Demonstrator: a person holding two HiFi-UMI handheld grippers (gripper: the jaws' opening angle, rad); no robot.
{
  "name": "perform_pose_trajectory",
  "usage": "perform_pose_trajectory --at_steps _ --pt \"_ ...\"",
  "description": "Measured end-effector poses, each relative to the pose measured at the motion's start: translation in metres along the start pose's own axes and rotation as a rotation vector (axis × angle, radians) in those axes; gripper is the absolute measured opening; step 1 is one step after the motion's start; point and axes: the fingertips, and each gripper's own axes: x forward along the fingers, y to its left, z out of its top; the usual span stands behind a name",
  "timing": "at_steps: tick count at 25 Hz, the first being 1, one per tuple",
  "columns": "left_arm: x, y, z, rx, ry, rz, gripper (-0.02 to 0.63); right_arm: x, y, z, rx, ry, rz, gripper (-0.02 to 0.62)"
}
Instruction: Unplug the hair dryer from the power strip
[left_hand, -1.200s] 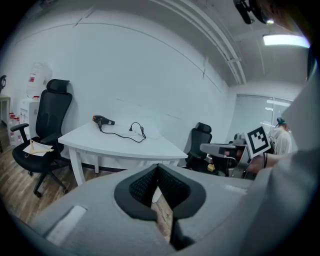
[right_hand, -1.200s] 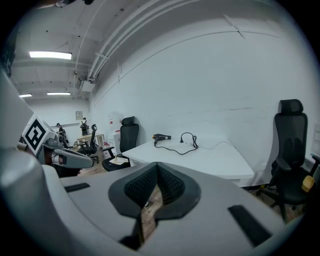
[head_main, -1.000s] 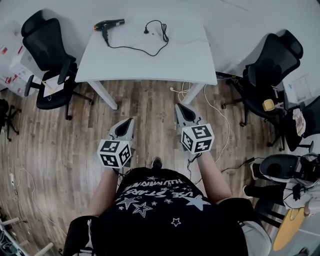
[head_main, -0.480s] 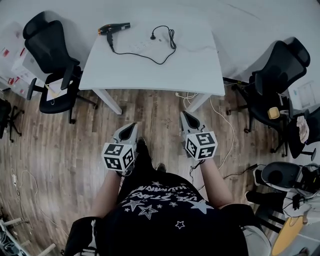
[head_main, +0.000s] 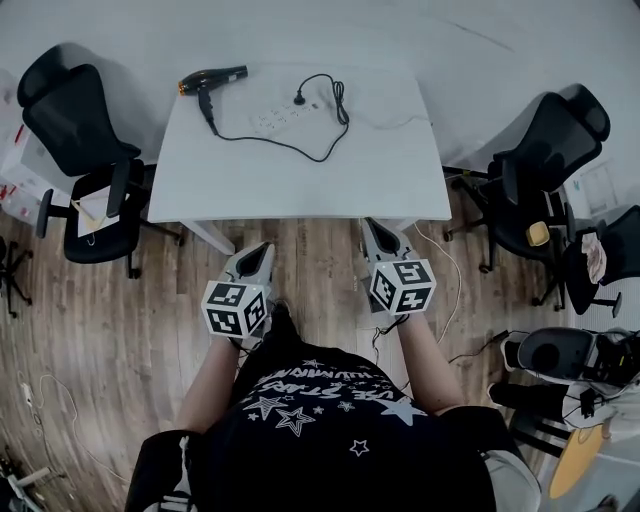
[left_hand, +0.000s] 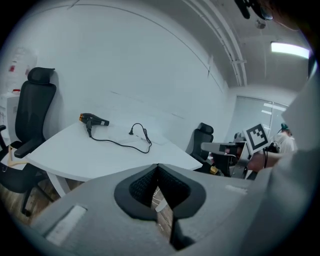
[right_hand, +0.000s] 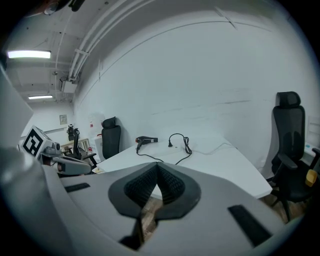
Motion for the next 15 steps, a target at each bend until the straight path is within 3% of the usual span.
perform_pose_trajectory --at_steps 8,15 --pt "0.014 0.068 0.028 -0.029 -0.008 -0.001 0.008 0.064 0.023 0.023 -0.034 0.011 -0.004 0.009" --pt "0.023 0.104 0.043 -0.015 -0.008 -0.028 0.008 0.092 0.028 0.030 -0.034 0.016 -0.046 0.009"
